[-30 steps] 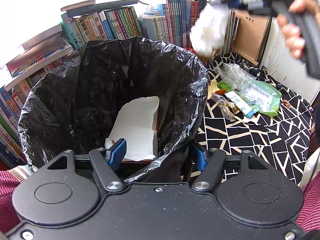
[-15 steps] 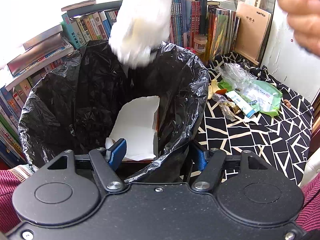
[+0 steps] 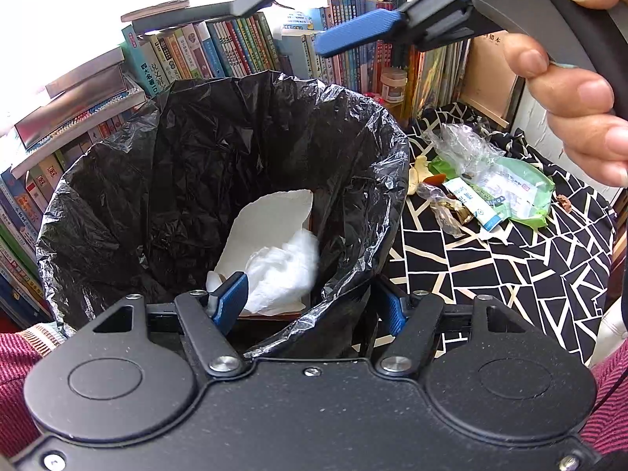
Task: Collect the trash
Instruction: 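Carry the tissue with the right gripper over the bin and release, then move the right gripper to the white-and-blue box and grasp its edge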
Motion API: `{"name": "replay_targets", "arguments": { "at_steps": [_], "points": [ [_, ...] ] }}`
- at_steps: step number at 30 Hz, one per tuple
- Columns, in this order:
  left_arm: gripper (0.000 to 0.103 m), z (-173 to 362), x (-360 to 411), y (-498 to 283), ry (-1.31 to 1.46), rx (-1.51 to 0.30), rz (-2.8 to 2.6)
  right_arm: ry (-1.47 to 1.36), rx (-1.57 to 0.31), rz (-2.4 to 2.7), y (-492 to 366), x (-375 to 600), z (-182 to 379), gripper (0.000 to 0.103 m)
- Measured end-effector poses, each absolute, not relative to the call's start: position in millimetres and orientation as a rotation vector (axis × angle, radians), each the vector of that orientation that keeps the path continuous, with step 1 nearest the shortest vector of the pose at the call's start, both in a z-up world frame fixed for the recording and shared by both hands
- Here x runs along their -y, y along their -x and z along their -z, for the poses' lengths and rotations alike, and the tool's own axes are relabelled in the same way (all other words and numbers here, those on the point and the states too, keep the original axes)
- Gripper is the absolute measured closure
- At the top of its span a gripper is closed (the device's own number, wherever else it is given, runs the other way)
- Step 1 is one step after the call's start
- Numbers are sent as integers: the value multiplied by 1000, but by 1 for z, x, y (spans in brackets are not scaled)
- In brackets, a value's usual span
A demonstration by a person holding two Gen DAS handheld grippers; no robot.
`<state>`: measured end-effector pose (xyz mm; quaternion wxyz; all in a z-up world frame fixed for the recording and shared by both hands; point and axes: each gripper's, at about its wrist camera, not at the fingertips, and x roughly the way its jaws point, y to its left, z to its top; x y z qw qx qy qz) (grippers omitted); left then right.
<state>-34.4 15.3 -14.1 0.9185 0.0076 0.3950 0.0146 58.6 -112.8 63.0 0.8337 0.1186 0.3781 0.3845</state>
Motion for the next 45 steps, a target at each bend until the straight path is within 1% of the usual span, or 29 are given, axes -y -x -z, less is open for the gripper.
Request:
{"name": "replay_targets", "arguments": {
  "at_steps": [10, 15, 19, 22, 28, 31, 41, 45],
  "points": [
    [37, 14, -15, 34, -15, -813, -31, -188, -784, -620, -65, 154, -65, 24],
    [36, 14, -16, 34, -16, -813, -31, -151, -783, -460, -75, 190, -50, 20],
    [35, 15, -16, 34, -25, -811, -35, -128, -796, -325, -88, 219, -20, 20],
    [35, 15, -15, 33, -23, -813, -37, -98, -838, -213, -101, 242, 15, 20],
    [35, 14, -15, 32, -22, -814, -37, 75, -974, -18, -134, 277, 88, 20],
    [35, 14, -14, 32, -23, -814, -36, 83, -1048, 36, -142, 297, 117, 20],
    [35, 15, -14, 32, -27, -812, -35, 162, -1105, 38, -154, 296, 159, 20],
    [35, 15, -13, 32, -32, -810, -36, 171, -1094, 48, -156, 298, 166, 19]
  ]
}}
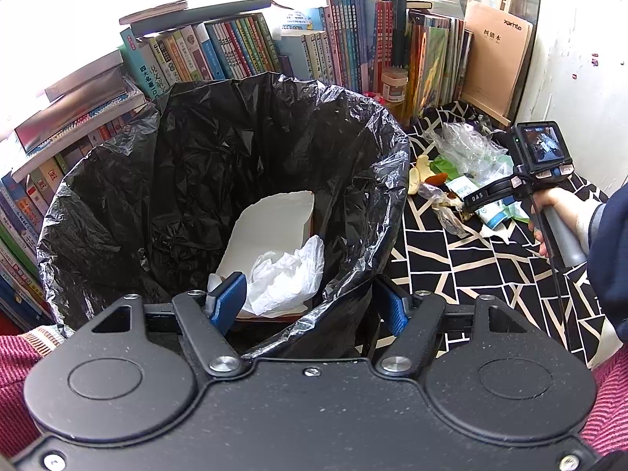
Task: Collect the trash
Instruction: 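Move the right gripper to the white-and-blue box and grasp its edge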
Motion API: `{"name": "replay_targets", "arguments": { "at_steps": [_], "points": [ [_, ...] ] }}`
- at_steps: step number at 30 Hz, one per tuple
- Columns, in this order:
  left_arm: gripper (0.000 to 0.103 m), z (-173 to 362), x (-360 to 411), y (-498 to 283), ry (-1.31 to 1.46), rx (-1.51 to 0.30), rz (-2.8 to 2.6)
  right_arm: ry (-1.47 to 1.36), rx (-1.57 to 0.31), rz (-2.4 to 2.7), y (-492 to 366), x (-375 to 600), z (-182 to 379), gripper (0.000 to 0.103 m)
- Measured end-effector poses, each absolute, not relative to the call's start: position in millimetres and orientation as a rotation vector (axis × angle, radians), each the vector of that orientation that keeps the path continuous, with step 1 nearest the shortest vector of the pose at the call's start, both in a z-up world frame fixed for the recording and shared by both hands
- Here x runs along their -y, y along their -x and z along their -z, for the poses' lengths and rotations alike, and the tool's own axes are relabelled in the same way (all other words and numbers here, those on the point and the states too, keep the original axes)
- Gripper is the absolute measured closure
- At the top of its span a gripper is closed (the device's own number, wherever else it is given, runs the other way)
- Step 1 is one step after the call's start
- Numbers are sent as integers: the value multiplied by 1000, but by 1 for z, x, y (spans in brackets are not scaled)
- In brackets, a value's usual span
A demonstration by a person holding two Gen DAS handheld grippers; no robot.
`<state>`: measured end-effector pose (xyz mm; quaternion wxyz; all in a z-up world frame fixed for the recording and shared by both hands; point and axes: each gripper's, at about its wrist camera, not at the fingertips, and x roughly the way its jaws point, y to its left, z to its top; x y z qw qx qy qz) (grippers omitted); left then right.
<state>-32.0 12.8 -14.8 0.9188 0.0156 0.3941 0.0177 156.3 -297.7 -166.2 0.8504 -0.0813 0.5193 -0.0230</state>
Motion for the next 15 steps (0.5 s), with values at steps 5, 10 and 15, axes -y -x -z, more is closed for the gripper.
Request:
{"name": "replay_targets", "arguments": {
  "at_steps": [5, 10, 15],
  "points": [
    [35, 15, -12, 32, -33, -810, -37, 144, -1105, 67, -157, 302, 171, 19],
    [35, 14, -12, 32, -33, -810, -36, 146, -1141, 27, -155, 289, 175, 26],
    [35, 14, -12, 32, -33, -810, -36, 189, -1160, 18, -155, 262, 171, 47]
  ]
}}
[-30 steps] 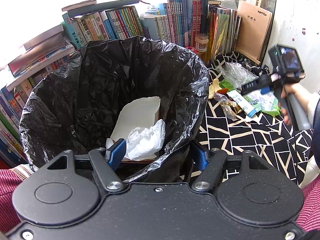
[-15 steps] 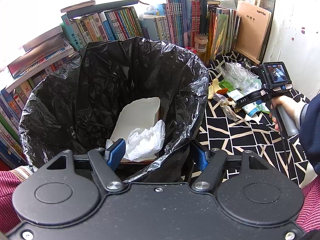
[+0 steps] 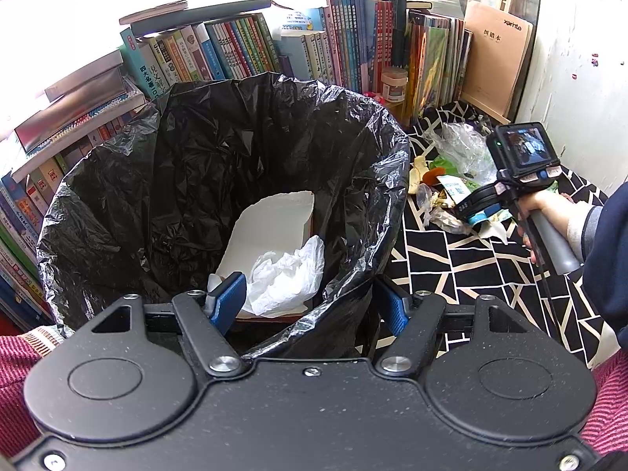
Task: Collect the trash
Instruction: 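Move the right gripper to the white-and-blue box and grasp its edge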
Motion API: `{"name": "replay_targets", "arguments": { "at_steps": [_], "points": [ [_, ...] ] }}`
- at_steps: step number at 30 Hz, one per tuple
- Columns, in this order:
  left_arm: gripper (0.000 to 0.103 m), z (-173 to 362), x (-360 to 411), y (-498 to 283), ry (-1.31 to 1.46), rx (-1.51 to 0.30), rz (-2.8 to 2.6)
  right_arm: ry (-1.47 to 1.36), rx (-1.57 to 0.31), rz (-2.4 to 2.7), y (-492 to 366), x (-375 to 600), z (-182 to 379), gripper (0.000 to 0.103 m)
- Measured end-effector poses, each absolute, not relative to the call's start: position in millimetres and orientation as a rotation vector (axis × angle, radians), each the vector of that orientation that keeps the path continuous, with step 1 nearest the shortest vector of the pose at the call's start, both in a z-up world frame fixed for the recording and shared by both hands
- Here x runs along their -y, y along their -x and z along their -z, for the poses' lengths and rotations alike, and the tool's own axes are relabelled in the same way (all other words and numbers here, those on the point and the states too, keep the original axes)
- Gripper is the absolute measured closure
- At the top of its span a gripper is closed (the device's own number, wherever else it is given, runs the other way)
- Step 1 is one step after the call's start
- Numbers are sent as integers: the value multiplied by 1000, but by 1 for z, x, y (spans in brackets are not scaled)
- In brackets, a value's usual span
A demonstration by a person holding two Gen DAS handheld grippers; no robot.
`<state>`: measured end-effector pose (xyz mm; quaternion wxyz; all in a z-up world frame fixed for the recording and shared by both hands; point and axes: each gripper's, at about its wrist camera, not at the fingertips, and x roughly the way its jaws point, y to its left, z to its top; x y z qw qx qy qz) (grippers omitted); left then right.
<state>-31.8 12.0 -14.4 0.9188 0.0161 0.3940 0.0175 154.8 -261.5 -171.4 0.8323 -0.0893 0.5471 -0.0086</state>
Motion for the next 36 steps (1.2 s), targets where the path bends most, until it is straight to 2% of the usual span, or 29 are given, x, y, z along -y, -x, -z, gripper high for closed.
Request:
{"name": "replay_targets", "arguments": {
  "at_steps": [6, 11, 12, 13, 14, 15, 27, 30, 33, 36],
  "points": [
    [35, 14, -11, 32, -29, -810, -35, 121, -1141, 50, -156, 248, 152, 61],
    [35, 14, -12, 32, -28, -810, -35, 29, -1052, 57, -154, 246, 119, 73],
    [35, 14, -12, 32, -28, -810, -35, 16, -1034, 55, -153, 245, 112, 76],
    [35, 14, -12, 32, -28, -810, -35, 1, -1013, 59, -151, 242, 105, 89],
    [35, 14, -12, 32, -28, -810, -35, -14, -995, 56, -149, 242, 99, 95],
    [35, 14, -12, 32, -28, -810, -35, -26, -980, 50, -148, 241, 93, 96],
    [35, 14, -12, 32, -28, -810, -34, -36, -946, -14, -143, 231, 76, 98],
    [35, 14, -12, 32, -27, -811, -34, -33, -977, -8, -146, 230, 83, 95],
    [35, 14, -12, 32, -28, -810, -34, -42, -1027, 13, -149, 232, 97, 87],
    [35, 14, -13, 32, -30, -808, -34, -75, -1070, 39, -151, 239, 112, 86]
  ]
}}
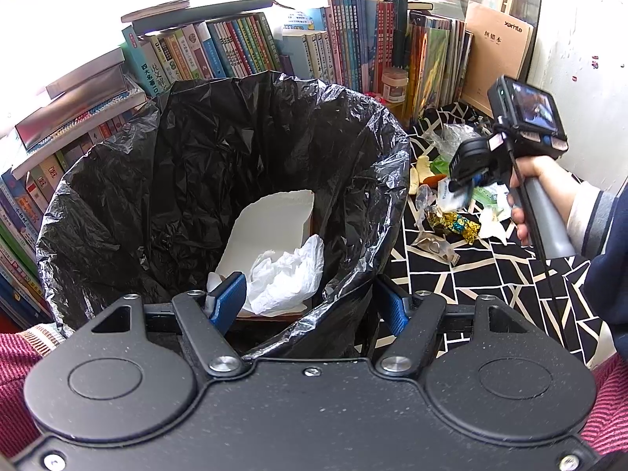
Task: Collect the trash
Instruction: 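Move the right gripper to the white-and-blue box and grasp its edge, then carry the box with the right gripper over the bin and release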
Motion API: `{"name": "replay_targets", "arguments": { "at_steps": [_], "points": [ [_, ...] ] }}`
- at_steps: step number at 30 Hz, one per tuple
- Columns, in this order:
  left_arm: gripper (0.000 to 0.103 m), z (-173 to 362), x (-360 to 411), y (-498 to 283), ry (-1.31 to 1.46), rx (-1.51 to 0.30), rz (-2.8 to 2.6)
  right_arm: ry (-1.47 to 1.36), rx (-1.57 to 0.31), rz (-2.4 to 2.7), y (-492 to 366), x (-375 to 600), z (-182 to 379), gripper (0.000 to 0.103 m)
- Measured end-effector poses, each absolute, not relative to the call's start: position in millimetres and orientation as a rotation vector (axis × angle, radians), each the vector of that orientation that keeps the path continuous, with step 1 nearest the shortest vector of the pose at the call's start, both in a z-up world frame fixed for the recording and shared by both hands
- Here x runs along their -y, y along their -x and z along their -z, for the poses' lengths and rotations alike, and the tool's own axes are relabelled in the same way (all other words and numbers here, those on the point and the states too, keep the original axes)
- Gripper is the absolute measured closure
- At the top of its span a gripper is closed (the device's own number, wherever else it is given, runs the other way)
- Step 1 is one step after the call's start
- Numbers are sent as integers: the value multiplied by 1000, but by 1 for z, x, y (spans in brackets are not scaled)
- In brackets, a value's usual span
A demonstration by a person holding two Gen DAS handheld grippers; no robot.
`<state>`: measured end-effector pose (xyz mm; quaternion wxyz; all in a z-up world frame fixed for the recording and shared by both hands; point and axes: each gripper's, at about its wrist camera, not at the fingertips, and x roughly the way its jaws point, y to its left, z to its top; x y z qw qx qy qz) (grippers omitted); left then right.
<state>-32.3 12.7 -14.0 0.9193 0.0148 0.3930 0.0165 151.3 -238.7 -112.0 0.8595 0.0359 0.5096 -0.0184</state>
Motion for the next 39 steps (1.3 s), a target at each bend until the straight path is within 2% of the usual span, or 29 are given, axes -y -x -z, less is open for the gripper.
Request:
{"name": "replay_targets", "arguments": {
  "at_steps": [3, 4, 13, 22, 26, 30, 37, 38, 39],
  "points": [
    [35, 15, -13, 33, -30, -807, -34, -98, -1082, 70, -152, 243, 117, 98],
    [35, 15, -13, 33, -30, -807, -33, -98, -1072, 75, -151, 243, 115, 99],
    [35, 14, -12, 33, -29, -807, -34, -153, -861, -54, -134, 223, 47, 99],
    [35, 14, -11, 32, -29, -810, -39, -281, -659, -544, -82, 178, -46, 99],
    [35, 15, -10, 32, -35, -809, -45, -263, -660, -738, -62, 146, -58, 98],
    [35, 15, -8, 31, -40, -808, -47, -208, -716, -842, -54, 122, -47, 98],
    [35, 15, -9, 32, -41, -806, -49, -135, -812, -904, -37, 96, -20, 90],
    [35, 15, -9, 32, -42, -806, -48, -128, -812, -903, -36, 96, -20, 87],
    [35, 15, -8, 32, -42, -806, -48, -122, -811, -904, -36, 96, -19, 74]
  ]
}}
